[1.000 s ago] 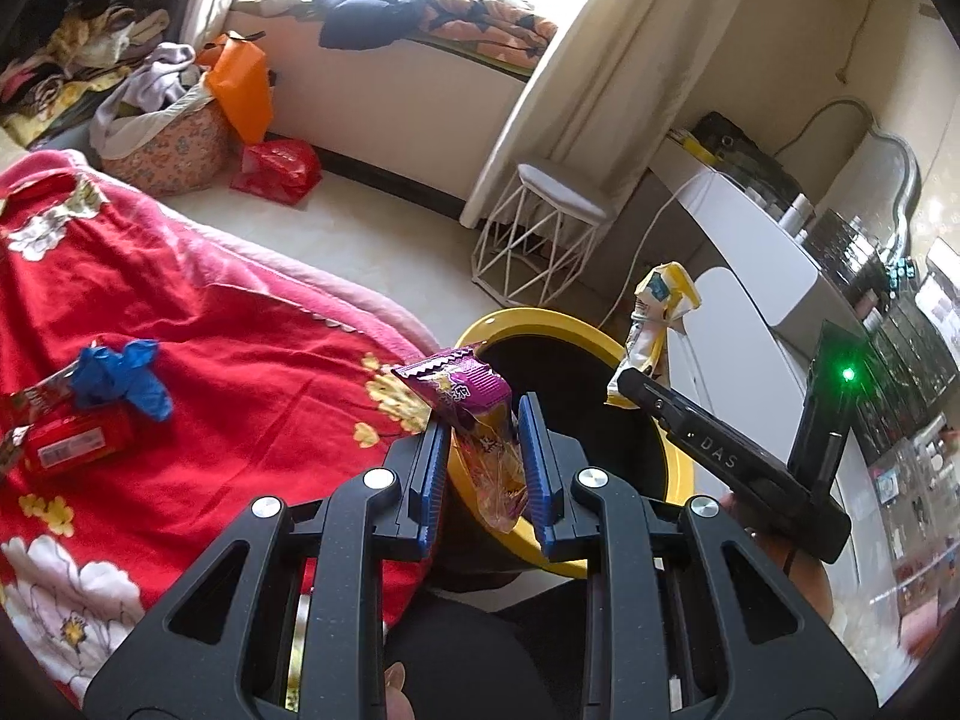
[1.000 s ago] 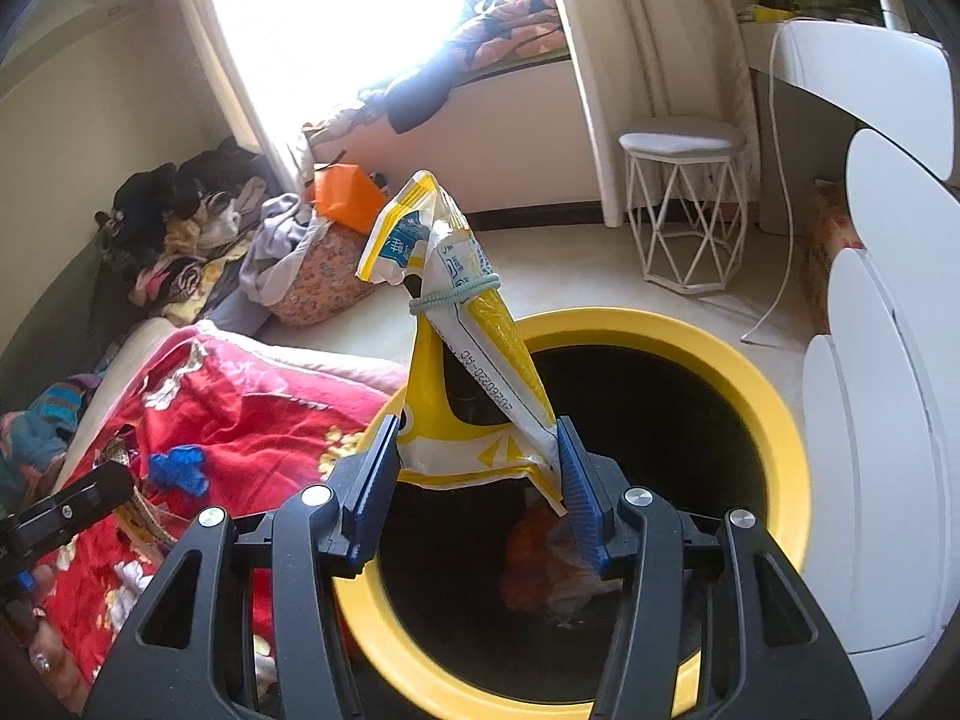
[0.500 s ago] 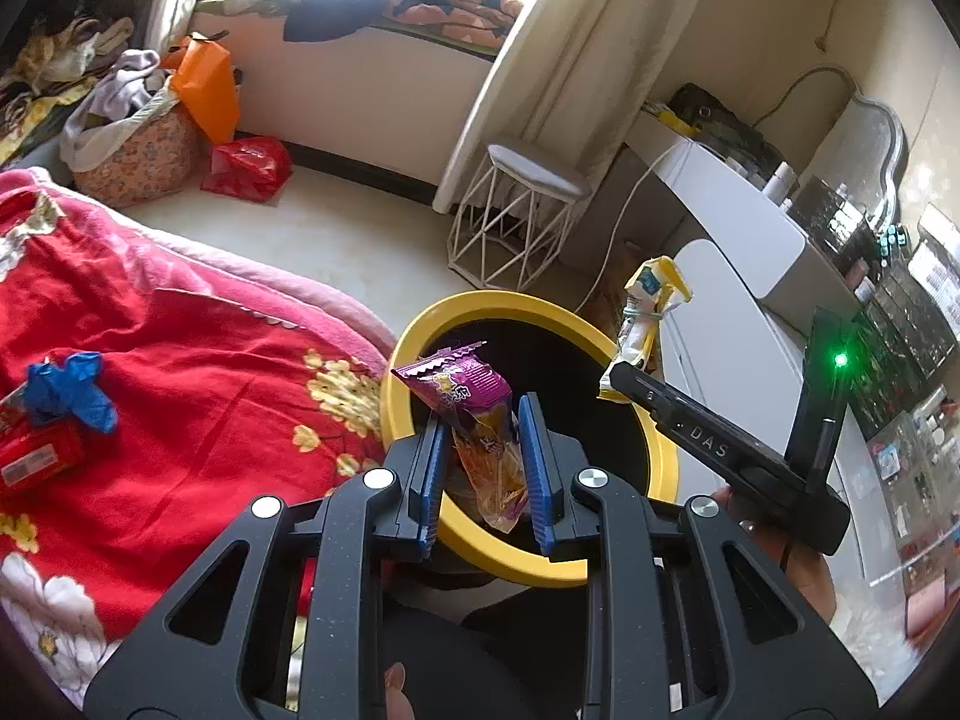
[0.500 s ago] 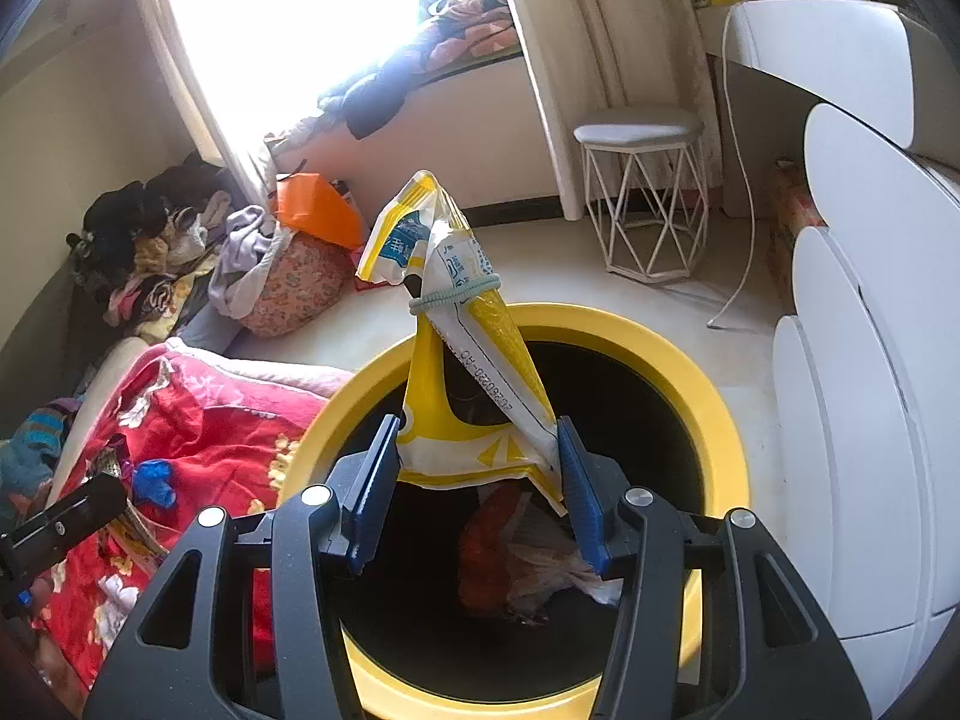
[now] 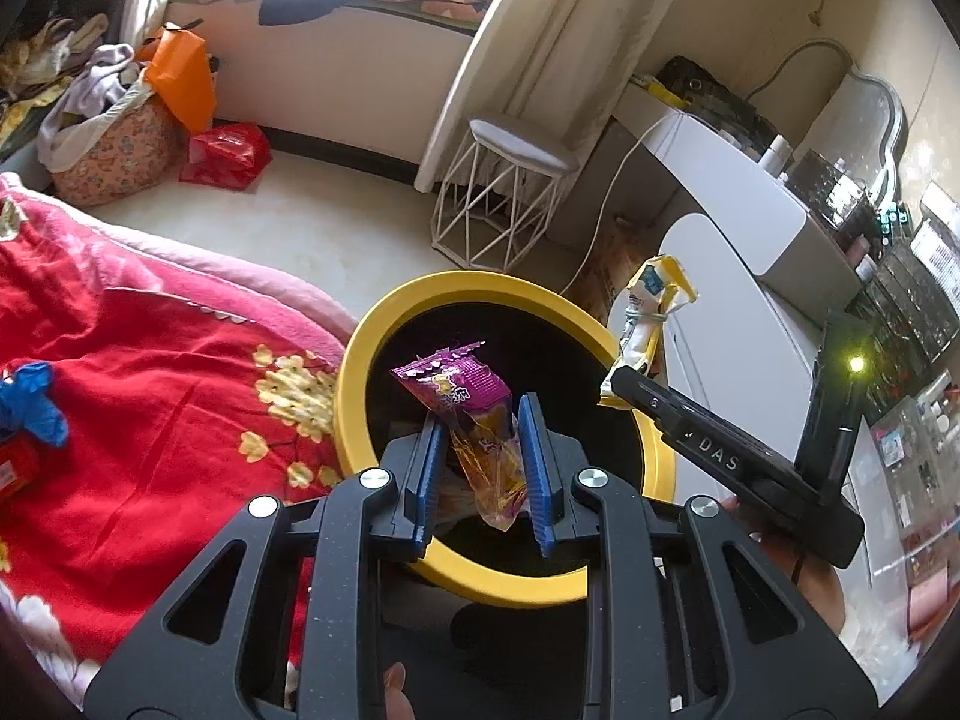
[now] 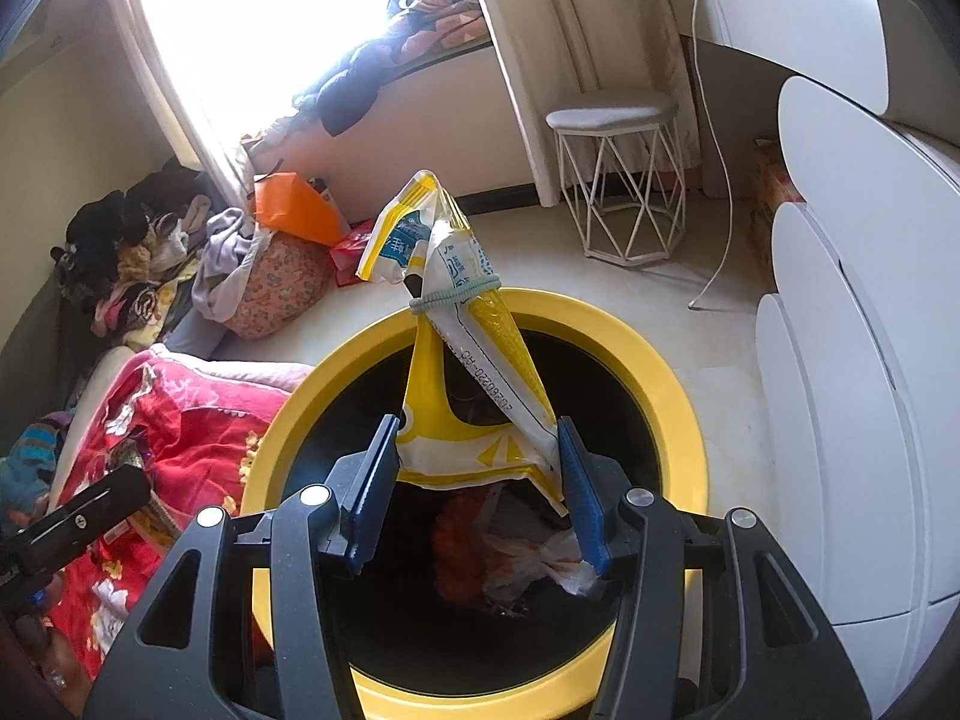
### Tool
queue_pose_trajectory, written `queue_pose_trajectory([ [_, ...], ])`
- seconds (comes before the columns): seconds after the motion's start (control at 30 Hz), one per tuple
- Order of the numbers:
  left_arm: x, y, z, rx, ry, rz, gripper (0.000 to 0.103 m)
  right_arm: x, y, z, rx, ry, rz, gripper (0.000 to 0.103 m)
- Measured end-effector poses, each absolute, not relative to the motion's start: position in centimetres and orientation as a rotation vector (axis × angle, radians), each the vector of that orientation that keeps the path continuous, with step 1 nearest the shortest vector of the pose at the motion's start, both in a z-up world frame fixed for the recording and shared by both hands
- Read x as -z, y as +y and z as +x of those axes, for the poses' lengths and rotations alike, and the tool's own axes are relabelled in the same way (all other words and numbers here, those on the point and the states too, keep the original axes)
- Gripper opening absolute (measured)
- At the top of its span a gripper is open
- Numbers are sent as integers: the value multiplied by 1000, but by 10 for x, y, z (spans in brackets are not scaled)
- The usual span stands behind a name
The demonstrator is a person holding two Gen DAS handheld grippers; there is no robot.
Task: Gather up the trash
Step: 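Open both grippers above the bin to drop the wrapper and chip bag, then move both open grippers back over the blue bag and red wrappers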
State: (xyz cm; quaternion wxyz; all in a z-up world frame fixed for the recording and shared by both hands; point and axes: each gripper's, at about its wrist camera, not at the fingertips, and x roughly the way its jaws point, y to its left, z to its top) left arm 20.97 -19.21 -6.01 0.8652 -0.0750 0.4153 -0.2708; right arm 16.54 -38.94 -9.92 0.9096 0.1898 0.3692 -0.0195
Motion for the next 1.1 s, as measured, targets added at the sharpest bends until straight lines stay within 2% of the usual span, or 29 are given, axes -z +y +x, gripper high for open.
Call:
queue_pose_trajectory([
  [0.07,61,-195,212,571,873,-157,21,100,-391,165,44,763,397,52],
  [0.17,60,-196,214,569,866,-158,49,101,-396,164,52,758,411,55],
  [0.23,60,-194,215,560,861,-160,51,100,-398,163,57,753,418,59],
  [0.27,60,-192,215,552,861,-161,56,100,-398,162,60,748,420,63],
  [0.5,57,-176,208,484,837,-161,88,94,-392,161,55,729,395,68],
  [0.7,50,-156,200,433,796,-157,92,83,-373,161,17,710,351,71],
  [1.1,38,-110,189,340,734,-188,92,64,-331,161,-71,684,282,75],
])
